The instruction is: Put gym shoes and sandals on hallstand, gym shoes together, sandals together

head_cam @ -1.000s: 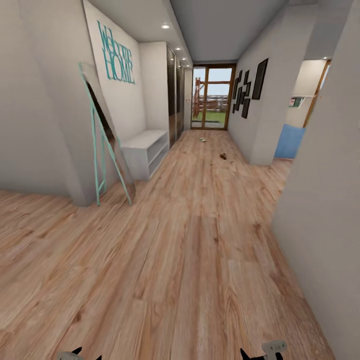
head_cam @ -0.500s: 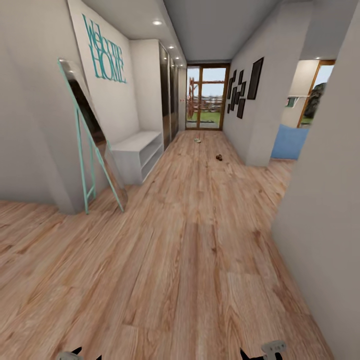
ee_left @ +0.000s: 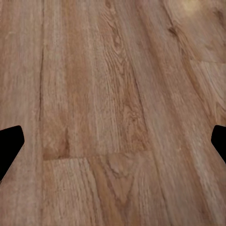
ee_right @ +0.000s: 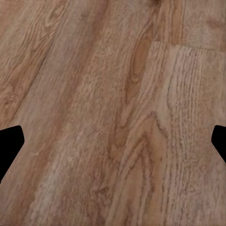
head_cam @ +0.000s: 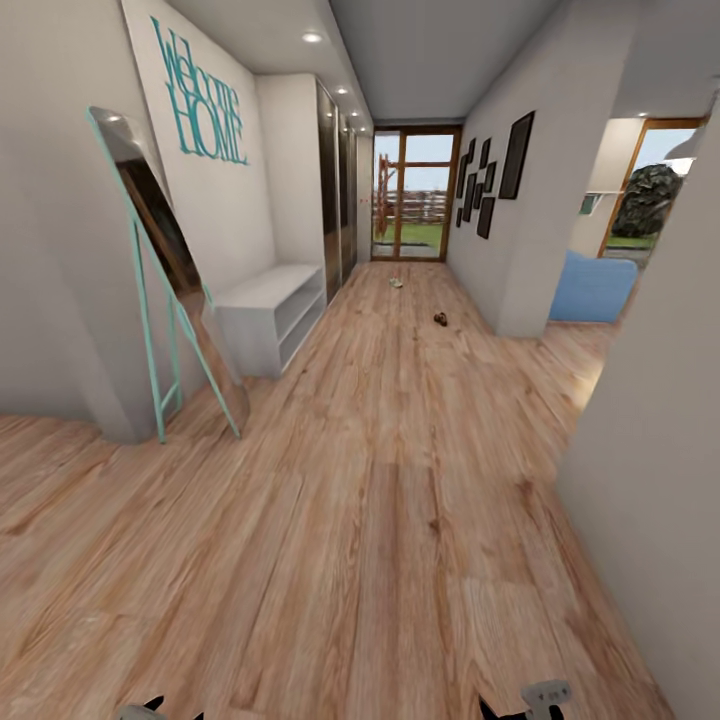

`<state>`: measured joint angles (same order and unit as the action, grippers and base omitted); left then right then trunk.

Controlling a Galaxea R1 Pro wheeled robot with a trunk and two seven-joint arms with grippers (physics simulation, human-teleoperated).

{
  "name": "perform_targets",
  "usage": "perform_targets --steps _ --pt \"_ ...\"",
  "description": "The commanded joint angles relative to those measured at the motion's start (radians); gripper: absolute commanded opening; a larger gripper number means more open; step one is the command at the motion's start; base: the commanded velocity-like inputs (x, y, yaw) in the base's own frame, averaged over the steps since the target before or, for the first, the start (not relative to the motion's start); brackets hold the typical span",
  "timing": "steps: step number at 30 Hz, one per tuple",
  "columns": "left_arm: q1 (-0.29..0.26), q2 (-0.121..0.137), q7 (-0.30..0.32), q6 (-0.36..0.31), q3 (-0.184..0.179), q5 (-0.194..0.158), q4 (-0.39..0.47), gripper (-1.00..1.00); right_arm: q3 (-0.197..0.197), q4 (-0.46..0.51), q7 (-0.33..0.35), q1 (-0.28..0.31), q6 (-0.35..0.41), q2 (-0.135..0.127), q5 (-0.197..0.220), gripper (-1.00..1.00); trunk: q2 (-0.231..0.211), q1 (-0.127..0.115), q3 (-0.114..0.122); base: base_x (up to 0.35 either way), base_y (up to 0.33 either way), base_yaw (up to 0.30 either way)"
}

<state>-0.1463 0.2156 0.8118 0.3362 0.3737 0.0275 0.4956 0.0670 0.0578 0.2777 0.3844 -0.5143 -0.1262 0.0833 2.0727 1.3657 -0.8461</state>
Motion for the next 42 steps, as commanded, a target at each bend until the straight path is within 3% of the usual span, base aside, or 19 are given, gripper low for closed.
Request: perform_targets --steps 1,15,42 --pt "-0.001 -0.001 0.006 0.003 0.005 0.003 -0.003 1.0 0.007 -0.001 0.004 0.001 -0.003 -0.001 0.009 1.0 0.0 0.0 -0.001 0.336 0.0 0.0" --pt "-0.001 -0.001 -0.051 0.004 0.005 0.002 -0.026 1.0 0.007 -0.001 0.005 0.001 -0.003 -0.001 0.008 1.0 0.0 0.0 -0.001 0.336 0.0 0.0" --pt "-0.001 -0.016 -0.059 0.004 0.004 0.006 -0.026 1.0 0.007 -0.003 0.005 0.001 -0.003 -0.001 0.009 1.0 0.0 0.0 -0.001 0.336 0.0 0.0"
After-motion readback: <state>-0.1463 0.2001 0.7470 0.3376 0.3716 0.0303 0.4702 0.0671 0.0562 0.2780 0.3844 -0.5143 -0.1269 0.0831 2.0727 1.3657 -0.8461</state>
